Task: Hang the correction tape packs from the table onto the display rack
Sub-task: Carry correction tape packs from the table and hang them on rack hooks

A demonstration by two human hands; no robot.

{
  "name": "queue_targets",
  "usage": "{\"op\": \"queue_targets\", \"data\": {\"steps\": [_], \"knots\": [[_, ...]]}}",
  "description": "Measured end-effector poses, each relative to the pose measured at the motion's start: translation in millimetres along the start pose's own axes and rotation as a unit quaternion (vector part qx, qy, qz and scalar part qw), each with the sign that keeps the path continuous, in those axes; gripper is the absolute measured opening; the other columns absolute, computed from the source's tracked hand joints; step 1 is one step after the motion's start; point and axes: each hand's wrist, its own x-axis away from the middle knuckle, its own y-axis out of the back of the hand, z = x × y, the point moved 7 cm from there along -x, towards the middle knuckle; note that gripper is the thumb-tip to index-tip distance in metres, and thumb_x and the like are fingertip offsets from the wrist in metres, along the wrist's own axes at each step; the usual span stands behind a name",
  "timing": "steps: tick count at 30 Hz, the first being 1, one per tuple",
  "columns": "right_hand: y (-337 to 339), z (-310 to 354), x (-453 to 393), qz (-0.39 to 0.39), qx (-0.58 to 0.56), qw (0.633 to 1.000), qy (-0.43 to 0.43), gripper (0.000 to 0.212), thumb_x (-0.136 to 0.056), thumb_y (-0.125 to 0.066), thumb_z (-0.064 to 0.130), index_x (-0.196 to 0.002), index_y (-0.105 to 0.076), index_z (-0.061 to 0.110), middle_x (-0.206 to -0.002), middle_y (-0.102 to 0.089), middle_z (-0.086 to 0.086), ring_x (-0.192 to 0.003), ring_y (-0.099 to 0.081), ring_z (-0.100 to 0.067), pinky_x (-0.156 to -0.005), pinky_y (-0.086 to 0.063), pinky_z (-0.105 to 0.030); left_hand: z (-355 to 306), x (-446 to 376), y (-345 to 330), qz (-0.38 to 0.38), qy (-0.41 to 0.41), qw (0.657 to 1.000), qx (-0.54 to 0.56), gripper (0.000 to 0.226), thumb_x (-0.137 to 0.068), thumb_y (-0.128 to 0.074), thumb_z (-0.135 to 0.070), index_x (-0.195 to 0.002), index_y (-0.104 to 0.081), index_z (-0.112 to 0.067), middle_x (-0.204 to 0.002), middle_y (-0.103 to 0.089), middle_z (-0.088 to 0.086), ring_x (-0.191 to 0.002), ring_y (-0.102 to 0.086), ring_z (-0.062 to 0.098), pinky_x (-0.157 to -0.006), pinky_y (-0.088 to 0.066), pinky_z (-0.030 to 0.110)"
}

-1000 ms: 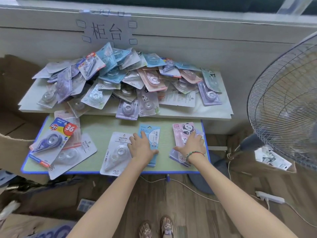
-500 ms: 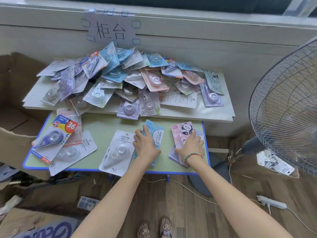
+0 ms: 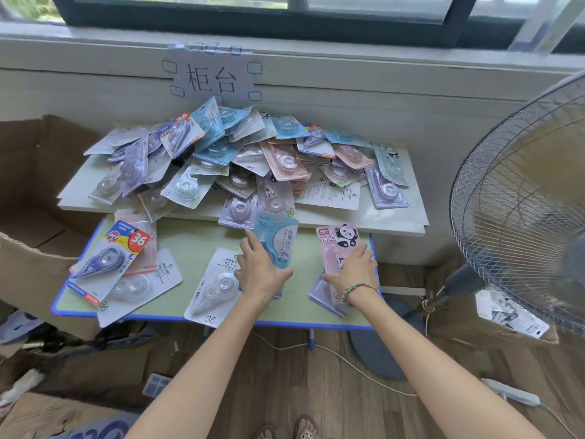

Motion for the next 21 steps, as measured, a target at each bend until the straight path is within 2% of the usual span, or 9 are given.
{"op": "queue_targets", "data": {"steps": [5, 10, 16, 21], "knots": [[44, 11, 16, -0.081, -0.074, 0.994, 0.011, 0.108, -0.074, -0.078, 0.04, -0.146, -0.008, -0.001, -0.142, -0.026, -0.018, -0.127, -0.035, -0.034, -0.099, -0.038, -0.039, 1, 6, 28, -0.05, -0.017, 0.995, 0.087, 0.117, -0.07, -0.08, -0.037, -0.152, -0.001, -0.011, -0.133, -0.03, 0.015, -0.123, -0.039, 0.033, -0.099, -0.039, 0.045], [82, 0, 64, -0.149, -0.086, 0.985, 0.02, 0.112, -0.075, -0.076, 0.042, -0.149, -0.002, 0.001, -0.144, -0.022, -0.017, -0.129, -0.032, -0.033, -0.103, -0.034, -0.038, -30, 35, 49, -0.054, -0.09, 0.986, 0.13, 0.118, -0.071, -0.079, -0.043, -0.153, -0.001, -0.01, -0.136, -0.036, 0.02, -0.128, -0.036, 0.034, -0.102, -0.037, 0.046], [108, -47, 165, -0.246, -0.102, 0.963, -0.039, 0.115, -0.076, -0.075, 0.045, -0.15, 0.001, 0.003, -0.145, -0.022, -0.016, -0.133, -0.029, -0.032, -0.106, -0.03, -0.037, -58, 102, 60, -0.003, -0.222, 0.955, 0.196, 0.117, -0.072, -0.082, -0.037, -0.154, -0.003, -0.007, -0.137, -0.033, 0.019, -0.127, -0.039, 0.033, -0.104, -0.04, 0.044], [136, -103, 258, -0.357, -0.111, 0.92, -0.119, 0.116, -0.072, -0.079, 0.042, -0.15, -0.004, 0.002, -0.141, -0.027, -0.019, -0.129, -0.034, -0.035, -0.105, -0.03, -0.038, -82, 177, 51, 0.036, -0.305, 0.923, 0.23, 0.117, -0.07, -0.083, -0.038, -0.153, -0.007, -0.004, -0.136, -0.037, 0.019, -0.128, -0.041, 0.035, -0.104, -0.04, 0.044]]}}
